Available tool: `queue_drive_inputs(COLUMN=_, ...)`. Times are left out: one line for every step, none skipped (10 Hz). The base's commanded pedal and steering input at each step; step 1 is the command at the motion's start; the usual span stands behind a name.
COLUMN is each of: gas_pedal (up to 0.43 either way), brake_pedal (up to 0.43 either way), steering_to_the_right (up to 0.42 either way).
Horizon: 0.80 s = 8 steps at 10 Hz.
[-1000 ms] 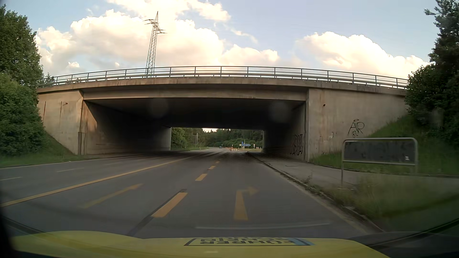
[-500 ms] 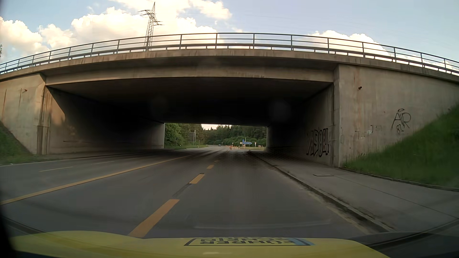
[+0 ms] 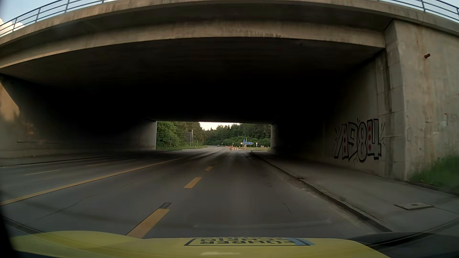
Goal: Follow the waypoints while adhering to traffic rules and regulations
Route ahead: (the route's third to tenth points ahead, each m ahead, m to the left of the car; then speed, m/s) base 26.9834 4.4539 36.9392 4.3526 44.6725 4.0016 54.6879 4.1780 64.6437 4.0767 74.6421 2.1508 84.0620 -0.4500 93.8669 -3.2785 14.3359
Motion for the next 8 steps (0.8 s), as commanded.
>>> queue_drive_inputs(gas_pedal=0.028, brake_pedal=0.000, steering_to_the_right=0.001)
queue_drive_inputs(gas_pedal=0.039, brake_pedal=0.000, steering_to_the_right=0.001)
queue_drive_inputs(gas_pedal=0.039, brake_pedal=0.000, steering_to_the_right=0.002)
queue_drive_inputs(gas_pedal=0.047, brake_pedal=0.000, steering_to_the_right=0.001)
queue_drive_inputs(gas_pedal=0.059, brake_pedal=0.000, steering_to_the_right=0.001)
queue_drive_inputs(gas_pedal=0.059, brake_pedal=0.000, steering_to_the_right=0.001)
queue_drive_inputs(gas_pedal=0.059, brake_pedal=0.000, steering_to_the_right=0.001)
queue_drive_inputs(gas_pedal=0.059, brake_pedal=0.000, steering_to_the_right=0.001)
